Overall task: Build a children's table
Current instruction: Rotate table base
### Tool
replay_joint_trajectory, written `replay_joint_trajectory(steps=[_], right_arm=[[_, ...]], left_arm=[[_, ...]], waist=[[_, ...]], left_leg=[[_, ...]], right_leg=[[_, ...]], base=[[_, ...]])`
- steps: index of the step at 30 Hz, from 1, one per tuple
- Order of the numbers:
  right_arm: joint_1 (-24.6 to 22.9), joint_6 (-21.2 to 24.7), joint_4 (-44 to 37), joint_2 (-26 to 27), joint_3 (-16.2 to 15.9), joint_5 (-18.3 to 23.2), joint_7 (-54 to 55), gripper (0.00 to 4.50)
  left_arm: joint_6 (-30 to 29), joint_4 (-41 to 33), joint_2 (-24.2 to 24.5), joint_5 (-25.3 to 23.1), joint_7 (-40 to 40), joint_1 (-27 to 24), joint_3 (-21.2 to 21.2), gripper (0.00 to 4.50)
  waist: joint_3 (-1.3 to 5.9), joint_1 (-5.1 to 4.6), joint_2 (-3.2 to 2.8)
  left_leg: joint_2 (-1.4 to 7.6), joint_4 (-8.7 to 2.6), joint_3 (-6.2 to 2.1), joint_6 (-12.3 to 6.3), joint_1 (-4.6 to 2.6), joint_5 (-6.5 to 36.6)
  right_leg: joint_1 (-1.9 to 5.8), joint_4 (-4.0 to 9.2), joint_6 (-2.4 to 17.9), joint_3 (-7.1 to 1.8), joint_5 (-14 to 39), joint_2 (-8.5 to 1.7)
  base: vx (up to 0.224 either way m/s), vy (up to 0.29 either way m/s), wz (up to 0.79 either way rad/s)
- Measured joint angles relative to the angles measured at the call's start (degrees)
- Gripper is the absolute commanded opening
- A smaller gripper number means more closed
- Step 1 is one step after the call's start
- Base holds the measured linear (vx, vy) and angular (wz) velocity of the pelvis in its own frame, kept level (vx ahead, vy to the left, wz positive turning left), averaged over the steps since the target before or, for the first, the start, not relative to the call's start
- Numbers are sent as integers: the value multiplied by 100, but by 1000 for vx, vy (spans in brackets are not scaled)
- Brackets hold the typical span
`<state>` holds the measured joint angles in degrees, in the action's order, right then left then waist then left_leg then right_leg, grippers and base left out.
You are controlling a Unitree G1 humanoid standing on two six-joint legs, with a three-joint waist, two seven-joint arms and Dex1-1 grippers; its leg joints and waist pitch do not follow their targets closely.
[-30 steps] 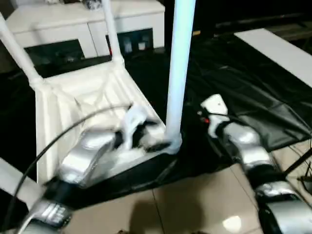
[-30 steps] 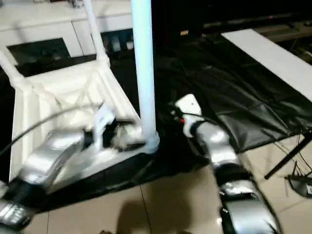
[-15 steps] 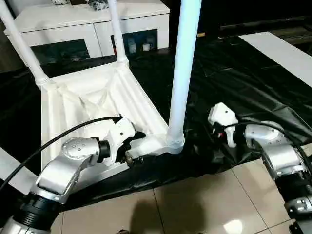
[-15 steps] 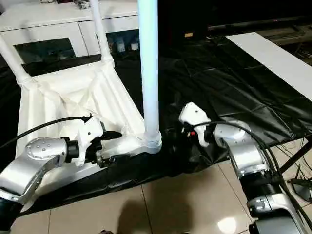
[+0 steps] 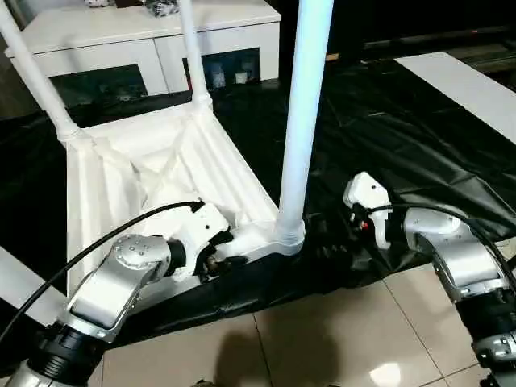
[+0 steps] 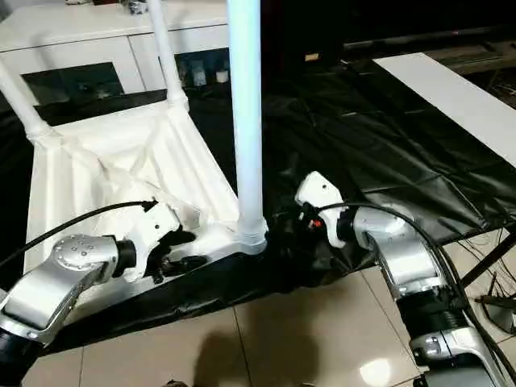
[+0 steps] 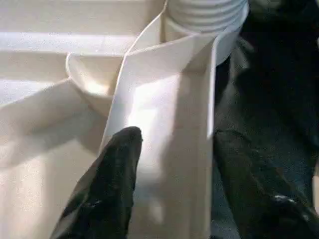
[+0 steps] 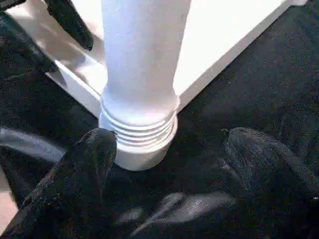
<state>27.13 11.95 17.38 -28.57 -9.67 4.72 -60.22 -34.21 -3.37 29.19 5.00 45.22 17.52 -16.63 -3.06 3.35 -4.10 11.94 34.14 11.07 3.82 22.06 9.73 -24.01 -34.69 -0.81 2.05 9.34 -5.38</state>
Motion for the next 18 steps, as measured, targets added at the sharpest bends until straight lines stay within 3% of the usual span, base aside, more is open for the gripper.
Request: replay_joint_trajectory(steps=[18], right_arm=[[1, 49, -124, -10, 0, 45, 6, 404]], left_arm=[[-310, 36, -80, -40, 27, -50, -247, 78]], waist=[[2, 0, -1]], left_leg=[[-1, 5, -2, 0, 0, 0]], right_leg=[[2, -4, 2, 2, -1, 0]], base=[[0, 0, 0]])
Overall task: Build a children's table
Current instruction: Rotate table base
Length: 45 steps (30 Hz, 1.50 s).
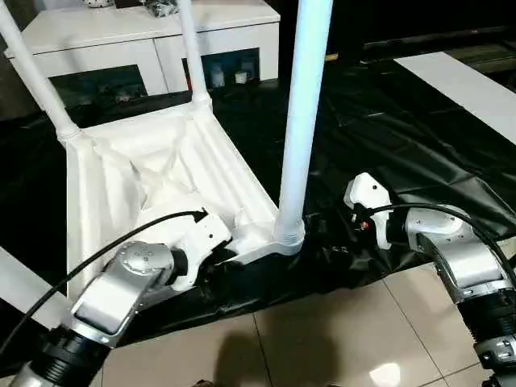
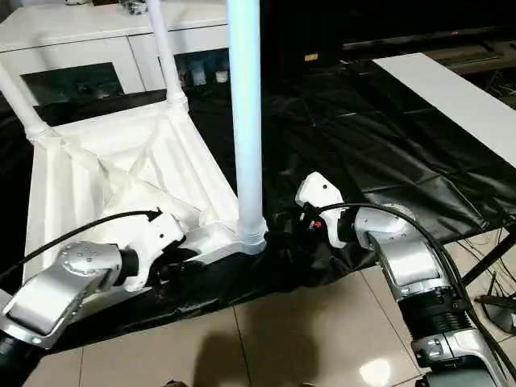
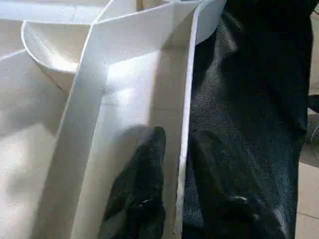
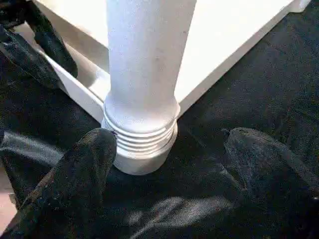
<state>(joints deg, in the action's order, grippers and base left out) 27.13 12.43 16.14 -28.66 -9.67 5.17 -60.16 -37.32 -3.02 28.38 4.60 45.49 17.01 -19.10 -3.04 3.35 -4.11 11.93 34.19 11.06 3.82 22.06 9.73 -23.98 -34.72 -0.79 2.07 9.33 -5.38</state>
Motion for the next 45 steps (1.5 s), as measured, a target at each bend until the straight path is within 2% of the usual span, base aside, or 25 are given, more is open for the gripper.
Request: replay_joint_trajectory(steps=[4, 7, 12, 15, 22, 25, 27, 37, 39, 43, 44, 45], right_arm=[[0, 12, 0, 5, 0, 28, -30, 404], [0, 15, 1, 44, 0, 105, -47, 404], [13, -29, 242, 172, 14, 210, -155, 404], [71, -120, 430, 249, 11, 206, -178, 404], [576, -622, 1292, 356, -2, 76, -100, 404], [683, -782, 1557, 419, -46, 27, -155, 404], [775, -919, 1782, 416, -187, -92, -311, 404], [1078, -1290, 2522, 617, -386, -193, -639, 404], [1128, -1320, 2622, 641, -385, -223, -651, 374], [1170, -1405, 2848, 725, -392, -247, -687, 355], [1189, -1433, 2937, 752, -392, -249, -682, 330], [1193, -1443, 3002, 771, -392, -250, -672, 325]], left_arm=[[65, 109, -81, -54, -25, 21, -4, 40], [426, 339, -196, -106, -37, 71, -27, 11], [1422, 883, -362, -73, 157, 92, 21, 3], [1688, 1048, -373, -59, 245, 106, 30, 3], [2244, 1596, -256, 2, 725, 214, 54, 3], [2339, 1748, -245, 1, 813, 284, 59, 3], [2399, 1810, -226, 0, 884, 309, 59, 3], [2652, 2083, -228, -67, 1127, 470, 15, 3], [2685, 2130, -233, -73, 1132, 506, 15, 0], [2777, 2208, -222, -98, 1215, 534, 18, 0], [2783, 2216, -218, -98, 1225, 538, 20, 0], [2791, 2225, -217, -99, 1234, 541, 21, 0]], waist=[[3, 3, -4], [14, 6, -21], [28, 1, -35], [36, 26, -42], [75, 52, -44], [75, 38, -37], [75, 32, -30], [76, 115, -5], [76, 140, -5], [76, 169, -6], [77, 168, -7], [76, 167, -7]], left_leg=[[0, 8, -2, 0, -1, 0], [-3, 15, -4, 0, -2, 0], [-6, 23, -19, -1, 0, 0], [-5, 23, -17, -1, 0, -1], [-3, 20, -13, -1, -4, -1], [-4, 21, -16, -1, -4, -1], [-5, 24, -20, -1, -4, -1], [-4, 24, -33, -2, -2, -1], [-3, 22, -35, -2, -2, -1], [-3, 20, -42, -1, -1, -1], [-3, 20, -43, -1, -2, -1], [-3, 20, -43, -1, -1, -1]], right_leg=[[4, -3, 0, 0, 0, 0], [9, -3, -1, -3, 1, -4], [9, -3, -4, -5, 3, -7], [10, -9, -3, -4, 1, -8], [13, -28, -33, 5, 20, -9], [14, -27, -37, 3, 22, -9], [17, -27, -37, 2, 23, -10], [23, -28, -37, 2, 23, -12], [23, -29, -37, 4, 23, -11], [24, -29, -37, 7, 23, -10], [24, -29, -37, 7, 23, -10], [24, -29, -37, 6, 23, -10]], base=[[0, 0, 0], [0, 0, 0], [0, 0, 0], [0, 0, 0], [0, 0, 0], [0, 0, 0], [0, 0, 0], [0, 0, 0], [0, 0, 0], [0, 0, 0], [0, 0, 0], [0, 0, 0]])
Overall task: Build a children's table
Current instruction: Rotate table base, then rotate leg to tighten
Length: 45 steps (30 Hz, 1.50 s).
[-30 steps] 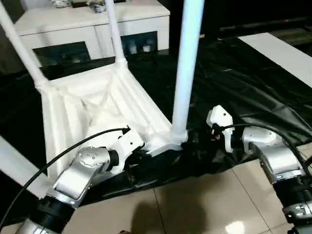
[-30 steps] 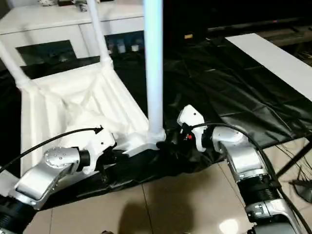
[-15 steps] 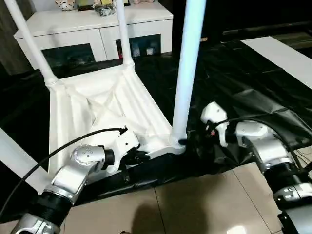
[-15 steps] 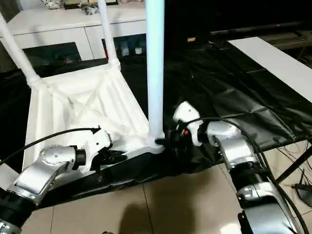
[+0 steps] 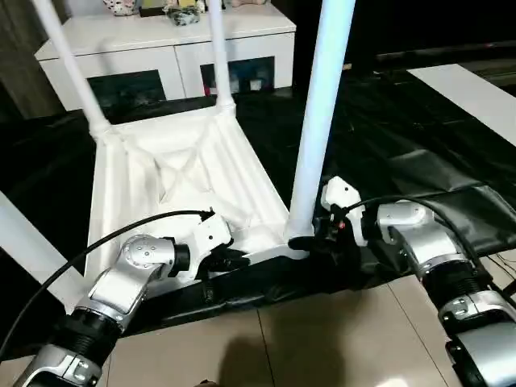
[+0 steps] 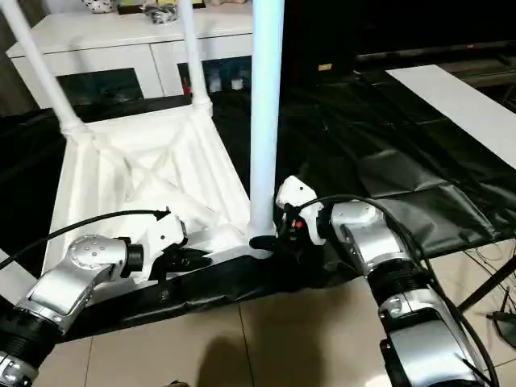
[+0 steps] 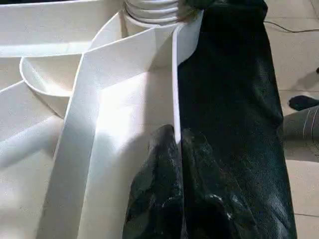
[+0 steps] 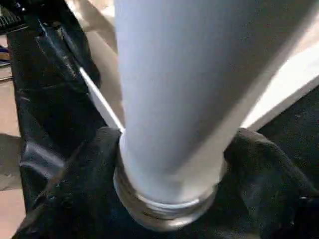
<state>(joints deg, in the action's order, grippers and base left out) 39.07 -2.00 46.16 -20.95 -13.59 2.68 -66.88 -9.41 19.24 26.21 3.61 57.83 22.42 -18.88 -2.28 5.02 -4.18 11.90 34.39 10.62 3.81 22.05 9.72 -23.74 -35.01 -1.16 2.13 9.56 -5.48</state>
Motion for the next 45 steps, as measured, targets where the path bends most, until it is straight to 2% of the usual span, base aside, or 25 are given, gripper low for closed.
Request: replay_joint_trajectory(steps=[2, 5, 11, 15, 18, 20, 24, 29, 31, 33, 35, 39, 40, 43, 45], right_arm=[[28, -44, 154, 45, 0, 1, -32, 318], [95, -90, 256, 61, -21, -32, -46, 284], [138, -213, 411, 138, 12, -55, -20, 274], [128, -253, 577, 284, 183, 1, 154, 273], [54, -250, 649, 517, 405, 25, 787, 272], [-62, -256, 663, 742, 639, 59, 1586, 272], [-106, -187, 710, 1119, 845, 91, 2789, 272], [290, 8, 1269, 1801, 1278, -8, 5056, 272], [488, 86, 1478, 1977, 1405, -9, 5670, 272], [550, 69, 1565, 1999, 1442, -9, 5775, 272], [550, 7, 1603, 2004, 1484, -9, 5772, 342], [549, -151, 1625, 2144, 1705, 155, 5744, 362], [549, -194, 1639, 2147, 1711, 157, 5689, 387], [523, -211, 1553, 2133, 1642, 152, 5251, 397], [408, -210, 1411, 2048, 1502, 120, 4947, 397]], left_arm=[[34, 37, 7, -1, 20, 9, 1, 0], [71, 84, 9, -8, 27, 27, -3, 0], [101, 137, 16, -25, 49, 29, 6, 0], [112, 222, -1, -31, 29, 51, 87, 0], [91, 478, -223, -97, -227, 222, 169, 0], [-37, 703, -422, -155, -507, 395, 211, 0], [-241, 1042, -771, -243, -955, 685, 232, 0], [-454, 1787, -1480, -523, -1856, 1269, 277, 0], [-515, 1950, -1694, -607, -2152, 1398, 276, 0], [-516, 1991, -1762, -642, -2248, 1426, 272, 0], [-502, 2011, -1784, -693, -2280, 1438, 264, 0], [-366, 2110, -1795, -749, -2336, 1453, 297, 0], [-316, 2114, -1773, -768, -2337, 1448, 303, 0], [-192, 2083, -1575, -767, -2185, 1390, 320, 0], [-110, 2034, -1465, -752, -2040, 1325, 326, 0]], waist=[[1, -2, -1], [1, -4, -1], [1, -16, -1], [0, -48, -2], [-4, -95, -8], [-7, -155, -20], [-8, -218, -39], [-22, -304, -87], [-33, -325, -117], [-41, -338, -141], [-43, -339, -147], [-47, -371, -143], [-51, -387, -137], [-66, -481, -129], [-74, -494, -124]], left_leg=[[-1, 0, -1, 0, -1, 0], [0, -2, -5, 0, -2, 0], [0, -10, -19, 0, -4, 0], [0, -14, -25, 0, -5, 0], [-2, -16, -27, 0, -3, 0], [-7, -15, -28, 0, -4, 0], [-15, -17, -31, 0, -3, 0], [-27, -37, -62, 0, 2, 1], [-28, -52, -75, 0, -2, 1], [-30, -54, -77, -1, -3, 1], [-34, -61, -79, -1, -3, 2], [-109, -88, -81, -4, -12, 3], [-114, -91, -81, -3, -10, 3], [-115, -98, -81, -4, -6, 3], [-114, -122, -82, -4, -6, 3]], right_leg=[[0, 0, 0, -1, 0, 0], [-1, -1, 1, 1, 0, 1], [-1, -1, 0, 8, 0, 8], [-3, -1, 1, 11, -1, 10], [-4, 2, 1, 11, 0, 10], [-4, 7, 0, 9, 0, 7], [-4, 29, -3, 13, 2, 1], [25, 132, -3, 41, 2, 2], [60, 206, -3, 66, 2, 3], [79, 256, -3, 98, 2, -4], [98, 301, -3, 145, 2, -35], [80, 302, -3, 178, 2, -136], [73, 303, -3, 186, 2, -145], [58, 306, -4, 199, 3, -151], [49, 319, -4, 216, 3, -158]], base=[[0, 0, 0], [0, 0, 0], [0, 0, 0], [0, 0, 0], [0, 0, 0], [0, 0, 0], [0, 0, 0], [0, 0, 0], [0, 0, 0], [0, 0, 0], [0, 0, 0], [0, 0, 0], [0, 0, 0], [0, 0, 0], [0, 0, 0]])
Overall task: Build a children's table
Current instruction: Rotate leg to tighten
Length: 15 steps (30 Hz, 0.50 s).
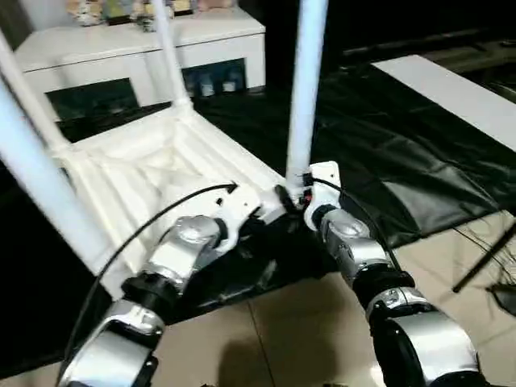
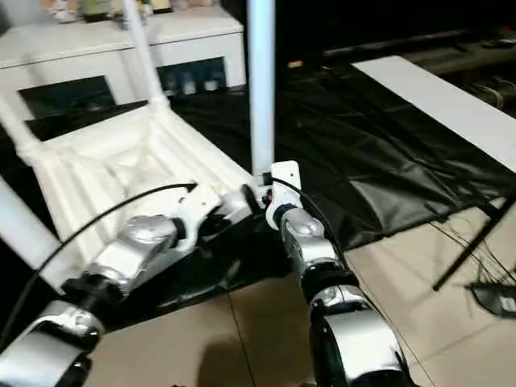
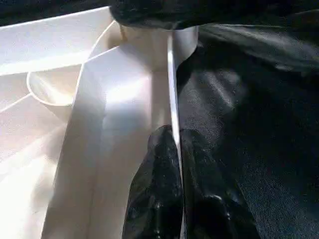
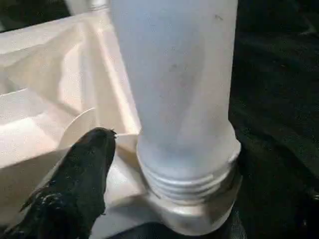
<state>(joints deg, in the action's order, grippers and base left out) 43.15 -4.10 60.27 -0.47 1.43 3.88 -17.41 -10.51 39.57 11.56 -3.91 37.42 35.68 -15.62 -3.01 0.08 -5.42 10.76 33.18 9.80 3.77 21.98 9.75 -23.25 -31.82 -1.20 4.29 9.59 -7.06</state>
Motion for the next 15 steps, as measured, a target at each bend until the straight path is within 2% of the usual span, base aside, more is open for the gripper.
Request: replay_joint_trajectory(steps=[5, 7, 11, 15], right_arm=[[-581, 146, -1047, -847, -734, -233, -1643, 397], [-800, 144, -1431, -1246, -928, -233, -2427, 397], [-944, 143, -1818, -1633, -1053, -170, -3365, 397], [-1003, 236, -2127, -1852, -1186, -61, -4081, 397]], left_arm=[[369, -460, 598, 115, 938, -365, -62, 0], [494, -701, 824, 249, 1452, -545, -107, 0], [569, -1152, 1099, 467, 2125, -814, -192, 0], [467, -1477, 1248, 619, 2492, -952, -237, 0]], waist=[[-8, 33, 4], [-8, 86, 4], [-7, 211, 6], [-11, 297, 23]], left_leg=[[9, -59, -1, 0, 9, 0], [11, -62, 4, 0, 9, 0], [11, -61, 36, -2, 8, -2], [19, -19, 91, -21, 8, -15]], right_leg=[[-4, 42, 1, 43, -1, -8], [0, 41, 6, 38, -4, -8], [-2, 24, 88, 1, -55, -7], [-26, -94, 116, -65, -77, -9]], base=[[0, 0, 0], [0, 0, 0], [0, 0, 0], [38, -8, 6]])
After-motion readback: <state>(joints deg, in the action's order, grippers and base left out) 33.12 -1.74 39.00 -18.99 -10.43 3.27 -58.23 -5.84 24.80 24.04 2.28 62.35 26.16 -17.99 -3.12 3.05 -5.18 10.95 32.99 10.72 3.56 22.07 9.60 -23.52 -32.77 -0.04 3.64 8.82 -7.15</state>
